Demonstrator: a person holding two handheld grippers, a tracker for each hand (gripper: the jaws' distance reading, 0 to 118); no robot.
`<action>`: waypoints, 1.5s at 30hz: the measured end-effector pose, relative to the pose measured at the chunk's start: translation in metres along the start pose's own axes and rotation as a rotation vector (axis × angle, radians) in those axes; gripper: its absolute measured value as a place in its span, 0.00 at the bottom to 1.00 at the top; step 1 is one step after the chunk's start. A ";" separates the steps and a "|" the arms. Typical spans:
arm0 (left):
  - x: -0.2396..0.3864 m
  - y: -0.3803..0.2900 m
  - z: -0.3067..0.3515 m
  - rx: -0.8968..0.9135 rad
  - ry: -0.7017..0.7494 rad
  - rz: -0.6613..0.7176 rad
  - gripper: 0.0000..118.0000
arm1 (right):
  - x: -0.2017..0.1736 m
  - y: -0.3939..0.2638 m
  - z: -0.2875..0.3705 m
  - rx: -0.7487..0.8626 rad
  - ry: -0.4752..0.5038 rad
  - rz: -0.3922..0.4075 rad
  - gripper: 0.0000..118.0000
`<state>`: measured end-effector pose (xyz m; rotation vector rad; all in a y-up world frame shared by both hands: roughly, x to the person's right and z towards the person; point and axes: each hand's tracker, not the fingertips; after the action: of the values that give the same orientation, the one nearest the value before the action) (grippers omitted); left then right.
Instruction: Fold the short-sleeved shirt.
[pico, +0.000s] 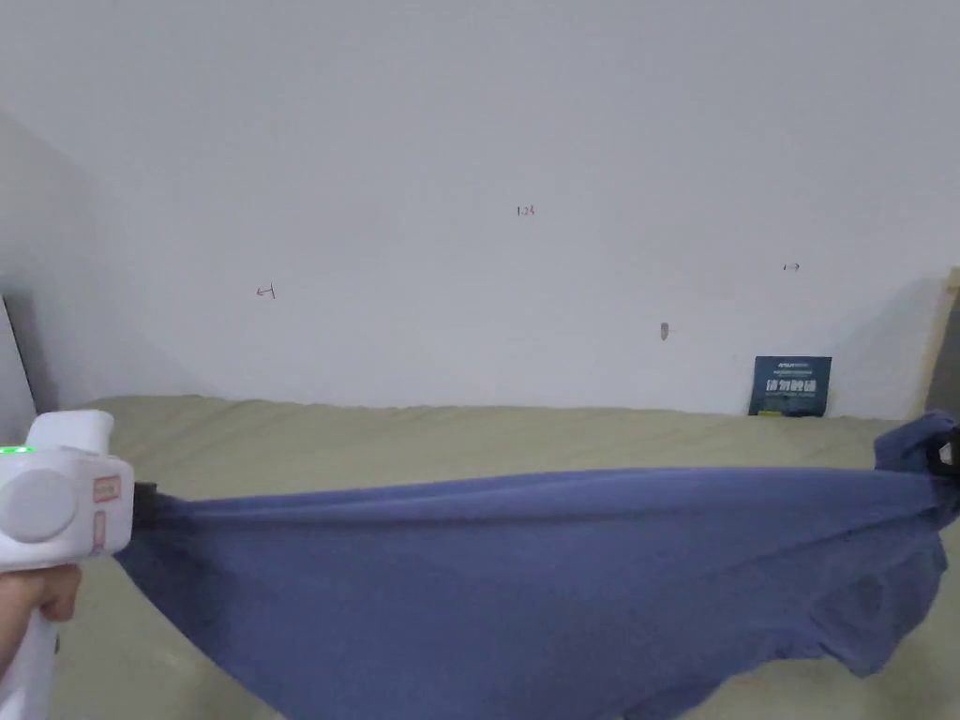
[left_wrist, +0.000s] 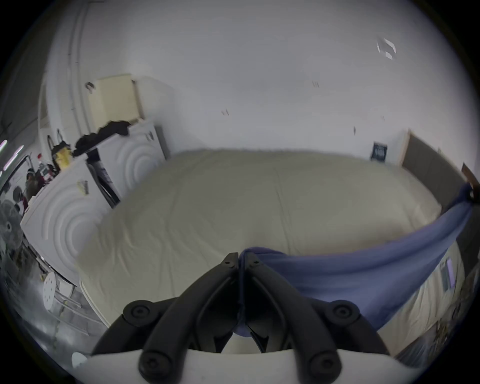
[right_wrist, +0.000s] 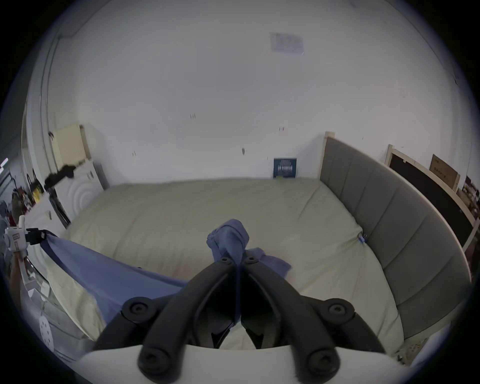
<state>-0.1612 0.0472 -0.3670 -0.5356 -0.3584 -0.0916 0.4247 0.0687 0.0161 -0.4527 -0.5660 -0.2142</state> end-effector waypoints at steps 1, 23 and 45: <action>-0.001 0.012 0.013 0.033 -0.011 0.025 0.00 | 0.000 0.006 0.014 0.029 0.010 -0.017 0.03; 0.070 0.152 0.039 0.264 0.173 -0.149 0.00 | -0.028 0.128 0.026 0.204 -0.145 0.016 0.03; 0.133 0.193 -0.187 0.246 0.176 -0.029 0.00 | -0.035 0.170 -0.198 0.258 -0.259 0.038 0.03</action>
<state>0.0555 0.1177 -0.5621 -0.2761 -0.2012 -0.1197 0.5427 0.1282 -0.2120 -0.2407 -0.8262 -0.0444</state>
